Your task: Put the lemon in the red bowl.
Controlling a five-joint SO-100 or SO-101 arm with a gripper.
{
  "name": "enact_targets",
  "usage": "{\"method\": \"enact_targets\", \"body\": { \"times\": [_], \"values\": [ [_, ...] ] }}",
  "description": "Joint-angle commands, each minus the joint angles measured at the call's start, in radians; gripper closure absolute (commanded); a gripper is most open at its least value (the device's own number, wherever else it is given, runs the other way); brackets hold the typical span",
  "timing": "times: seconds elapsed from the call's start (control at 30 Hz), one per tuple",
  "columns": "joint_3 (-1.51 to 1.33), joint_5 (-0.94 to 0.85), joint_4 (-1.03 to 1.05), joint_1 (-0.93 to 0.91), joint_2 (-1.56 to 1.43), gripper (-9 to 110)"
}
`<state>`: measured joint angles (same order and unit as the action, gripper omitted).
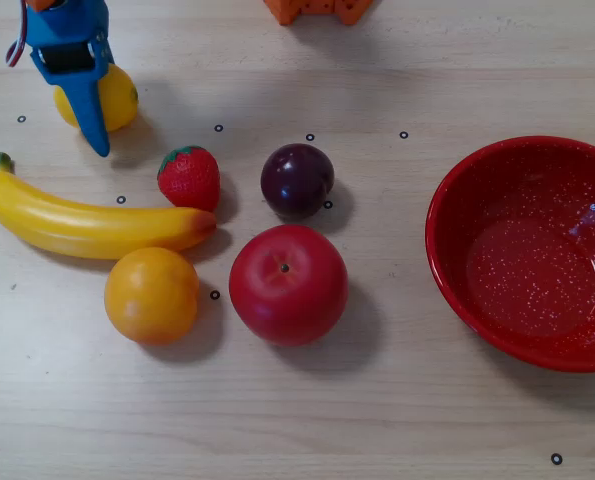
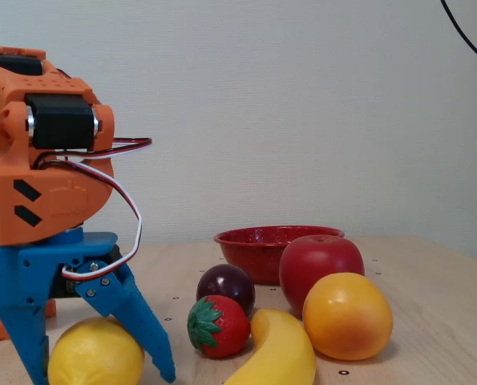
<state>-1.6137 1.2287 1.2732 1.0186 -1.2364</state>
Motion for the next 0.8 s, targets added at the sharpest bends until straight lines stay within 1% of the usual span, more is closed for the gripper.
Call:
{"method": "enact_targets", "body": {
  "times": [0.0,0.2,0.33,0.43,0.47,0.5,0.53,0.67,0.77],
  "values": [
    [0.021,-0.023,-0.018,-0.012,-0.086,65],
    [0.018,-0.026,-0.034,-0.014,-0.087,69],
    [0.017,-0.028,-0.038,-0.015,-0.087,74],
    [0.014,-0.023,-0.041,-0.015,-0.091,82],
    [0.011,-0.023,-0.043,-0.015,-0.092,88],
    [0.009,-0.023,-0.043,-0.015,-0.095,97],
    [0.006,-0.023,-0.043,-0.015,-0.1,101],
    [0.0,-0.044,-0.026,-0.014,-0.13,101],
    [0.048,-0.104,0.063,-0.04,-0.169,101]
  ]
}}
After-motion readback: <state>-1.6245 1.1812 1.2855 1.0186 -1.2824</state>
